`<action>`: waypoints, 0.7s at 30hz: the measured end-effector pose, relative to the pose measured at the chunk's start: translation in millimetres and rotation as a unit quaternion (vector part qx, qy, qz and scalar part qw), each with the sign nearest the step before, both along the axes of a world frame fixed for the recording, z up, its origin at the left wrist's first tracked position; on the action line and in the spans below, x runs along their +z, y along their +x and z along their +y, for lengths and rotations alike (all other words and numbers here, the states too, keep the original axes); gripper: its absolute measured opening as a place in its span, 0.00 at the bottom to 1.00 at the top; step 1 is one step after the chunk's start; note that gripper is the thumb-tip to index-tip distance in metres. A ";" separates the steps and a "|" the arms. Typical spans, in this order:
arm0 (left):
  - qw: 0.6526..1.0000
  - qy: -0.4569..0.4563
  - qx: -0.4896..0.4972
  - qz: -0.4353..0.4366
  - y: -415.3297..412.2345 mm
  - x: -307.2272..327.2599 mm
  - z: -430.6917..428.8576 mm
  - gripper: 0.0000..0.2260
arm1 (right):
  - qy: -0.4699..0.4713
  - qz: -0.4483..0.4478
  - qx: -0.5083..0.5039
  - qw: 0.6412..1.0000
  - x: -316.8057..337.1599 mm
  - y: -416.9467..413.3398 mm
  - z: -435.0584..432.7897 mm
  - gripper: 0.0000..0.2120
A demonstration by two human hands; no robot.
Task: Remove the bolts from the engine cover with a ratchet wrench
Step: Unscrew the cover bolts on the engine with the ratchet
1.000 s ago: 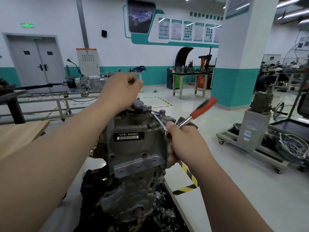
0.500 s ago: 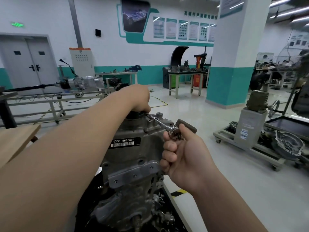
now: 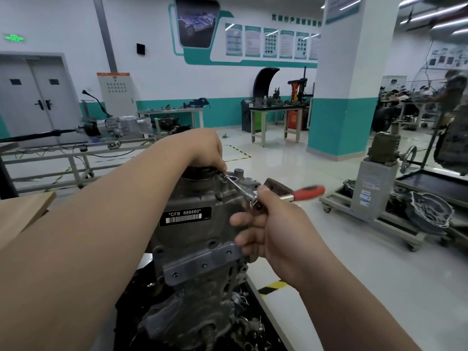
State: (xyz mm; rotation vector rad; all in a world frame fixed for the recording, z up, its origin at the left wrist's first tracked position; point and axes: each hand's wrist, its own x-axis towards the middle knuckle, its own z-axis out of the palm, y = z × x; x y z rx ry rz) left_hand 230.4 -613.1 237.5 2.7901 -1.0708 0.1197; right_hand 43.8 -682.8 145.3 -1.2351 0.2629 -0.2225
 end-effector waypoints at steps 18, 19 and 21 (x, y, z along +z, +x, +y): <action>0.998 -0.056 -0.016 0.001 -13.6 -8.8 4.4 0.10 | -0.597 0.014 -0.140 0.790 8.9 6.7 9.7 0.09; 0.999 -0.051 -0.016 -0.003 -13.8 -8.6 3.9 0.12 | -0.557 0.011 -0.125 0.821 7.0 7.0 10.7 0.09; 0.999 -0.045 -0.018 -0.007 -12.8 -7.9 3.3 0.13 | -0.482 -0.004 -0.114 0.869 2.6 7.8 12.2 0.07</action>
